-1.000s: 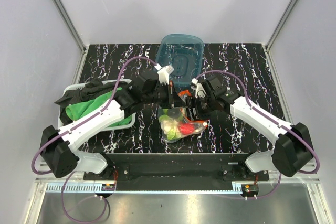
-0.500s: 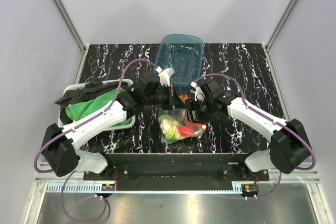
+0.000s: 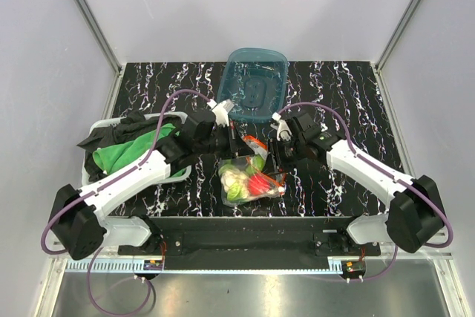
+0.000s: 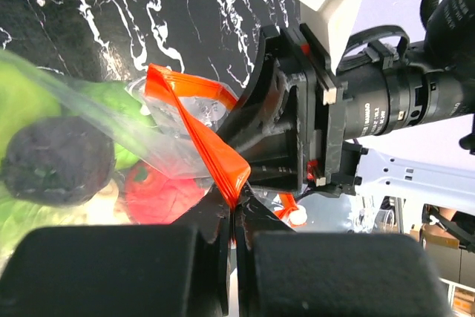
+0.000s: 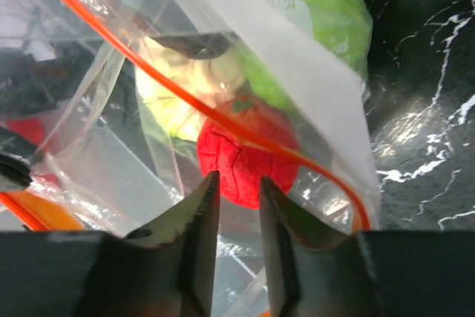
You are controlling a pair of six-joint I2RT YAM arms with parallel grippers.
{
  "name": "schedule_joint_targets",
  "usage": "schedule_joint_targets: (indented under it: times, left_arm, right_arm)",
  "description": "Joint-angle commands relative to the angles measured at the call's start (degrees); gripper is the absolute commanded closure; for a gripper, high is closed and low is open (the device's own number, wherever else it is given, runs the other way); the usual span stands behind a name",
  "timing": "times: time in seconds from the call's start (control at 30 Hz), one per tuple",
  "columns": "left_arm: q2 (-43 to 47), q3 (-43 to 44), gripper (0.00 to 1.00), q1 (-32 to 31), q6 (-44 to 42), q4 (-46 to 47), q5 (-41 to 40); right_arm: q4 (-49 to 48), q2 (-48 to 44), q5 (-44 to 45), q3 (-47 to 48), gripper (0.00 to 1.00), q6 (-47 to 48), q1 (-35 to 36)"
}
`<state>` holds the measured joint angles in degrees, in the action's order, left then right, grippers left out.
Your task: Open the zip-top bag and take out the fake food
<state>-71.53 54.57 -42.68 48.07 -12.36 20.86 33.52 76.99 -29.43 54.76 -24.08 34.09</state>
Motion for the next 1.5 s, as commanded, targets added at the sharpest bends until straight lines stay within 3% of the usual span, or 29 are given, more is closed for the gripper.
schedule_joint_targets:
  times: [0.0,0.2,0.47,0.67,0.83,0.93,1.0,1.13,1.27,1.4,1.47]
  left_arm:
    - [1.92,0.36,1.00,0.49,-0.35,3.74,-0.03]
    - [-1.94,1.06,1.00,2.16,6.50,13.23,7.87]
    - [-5.20,4.40,1.00,2.33,7.47,15.44,7.44]
    - [-8.36,5.73,1.00,2.42,7.03,15.26,7.53]
    - [-11.17,6.25,1.00,2.42,5.37,14.21,6.82]
    - [-12.32,6.17,1.00,2.33,5.10,14.21,7.17]
    - [-12.32,5.73,1.00,2.33,5.10,14.03,7.88]
    - [-10.22,5.11,1.00,2.16,4.13,12.54,8.23]
    - [-8.98,7.65,1.00,0.76,1.07,7.63,8.15]
    - [-8.02,9.76,1.00,-0.56,-0.09,4.10,6.47]
    - [-8.19,10.82,1.00,-1.27,-0.09,3.57,6.12]
  right_arm:
    - [-3.02,-0.53,-2.47,0.61,0.54,-1.32,0.45]
    - [-4.69,0.00,-3.35,-0.53,0.36,-2.03,1.33]
    - [-6.80,2.20,-5.37,-2.38,0.12,-1.68,1.33]
    - [-7.94,5.71,-7.83,-2.91,0.05,-0.71,1.42]
    - [-8.12,8.78,-8.63,-2.82,0.03,-0.09,1.51]
    - [-6.37,9.84,-2.94,-2.03,0.05,-0.36,1.51]
    - [-6.36,7.75,2.24,-1.94,0.06,-0.88,1.51]
    - [-7.50,3.43,5.87,-1.76,0.12,-0.62,1.42]
    - [-8.11,1.06,8.94,-1.85,0.11,-1.06,1.33]
    - [-18.53,-3.85,7.55,-5.18,0.14,-3.34,1.42]
    - [-24.09,-4.65,5.36,-6.77,0.25,-5.80,1.42]
